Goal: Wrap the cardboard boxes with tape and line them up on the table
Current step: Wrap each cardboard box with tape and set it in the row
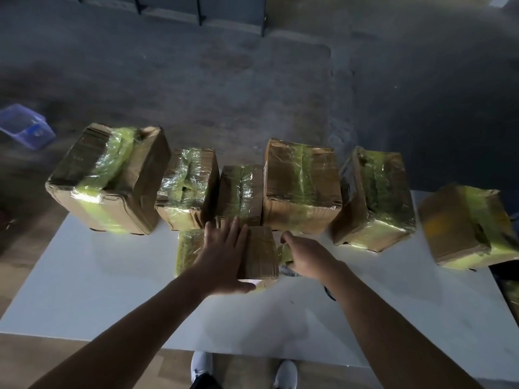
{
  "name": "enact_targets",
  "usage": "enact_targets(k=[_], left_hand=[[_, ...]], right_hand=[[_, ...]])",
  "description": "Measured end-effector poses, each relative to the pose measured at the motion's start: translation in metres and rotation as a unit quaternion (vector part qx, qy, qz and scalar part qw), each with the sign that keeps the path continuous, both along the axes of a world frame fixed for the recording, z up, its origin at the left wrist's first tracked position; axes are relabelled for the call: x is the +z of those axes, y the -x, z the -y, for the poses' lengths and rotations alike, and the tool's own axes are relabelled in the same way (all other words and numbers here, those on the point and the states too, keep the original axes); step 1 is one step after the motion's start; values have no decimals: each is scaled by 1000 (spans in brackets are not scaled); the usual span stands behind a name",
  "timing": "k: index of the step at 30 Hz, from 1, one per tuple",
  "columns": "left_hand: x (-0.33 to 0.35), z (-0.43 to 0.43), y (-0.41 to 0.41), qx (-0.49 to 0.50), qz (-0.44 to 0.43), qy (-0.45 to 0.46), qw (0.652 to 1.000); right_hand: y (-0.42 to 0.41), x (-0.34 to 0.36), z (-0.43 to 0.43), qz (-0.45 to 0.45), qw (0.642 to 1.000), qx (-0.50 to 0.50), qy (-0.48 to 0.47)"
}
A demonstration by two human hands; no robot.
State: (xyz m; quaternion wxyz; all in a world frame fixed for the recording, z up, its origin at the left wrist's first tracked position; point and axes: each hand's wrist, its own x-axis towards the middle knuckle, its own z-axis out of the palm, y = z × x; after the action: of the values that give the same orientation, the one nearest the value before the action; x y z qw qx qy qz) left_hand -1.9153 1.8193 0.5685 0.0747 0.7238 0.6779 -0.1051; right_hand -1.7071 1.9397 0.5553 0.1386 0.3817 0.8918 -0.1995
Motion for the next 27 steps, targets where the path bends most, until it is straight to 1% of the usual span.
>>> enact_targets(k=[2, 6, 8, 11, 14, 16, 18, 20, 24, 27], left_hand=[[7, -7, -12, -12, -11, -4, 1000], [17, -31, -49, -31, -4, 43, 999], [19, -36, -53, -26, -9, 37, 999], [22, -28, -33, -38, 28, 9, 999], [36, -18, -13, -49, 93, -47, 993], [47, -12, -10, -36, 153, -82, 984], [55, -7, -5, -10, 216, -95, 972], [58, -2, 0, 1, 256, -96, 962], [56, 8, 11, -15, 307, -153, 939], [50, 14, 15, -9, 335, -179, 925]], right_hand=[[7, -5, -2, 13, 1000, 1, -3], [16, -8, -4, 16, 1000, -7, 3], [11, -3, 0, -12, 999, -33, 19], [-7, 12, 8, -130, 989, -61, 33], [-18, 45, 12, -288, 951, -100, 60], [-17, 70, 11, -377, 920, -92, 53], [-16, 87, 6, -415, 907, -61, 21], [-15, 96, 3, -401, 916, -26, -1], [-15, 106, -2, -347, 937, 27, -12], [-22, 113, -7, -287, 954, 66, -61]])
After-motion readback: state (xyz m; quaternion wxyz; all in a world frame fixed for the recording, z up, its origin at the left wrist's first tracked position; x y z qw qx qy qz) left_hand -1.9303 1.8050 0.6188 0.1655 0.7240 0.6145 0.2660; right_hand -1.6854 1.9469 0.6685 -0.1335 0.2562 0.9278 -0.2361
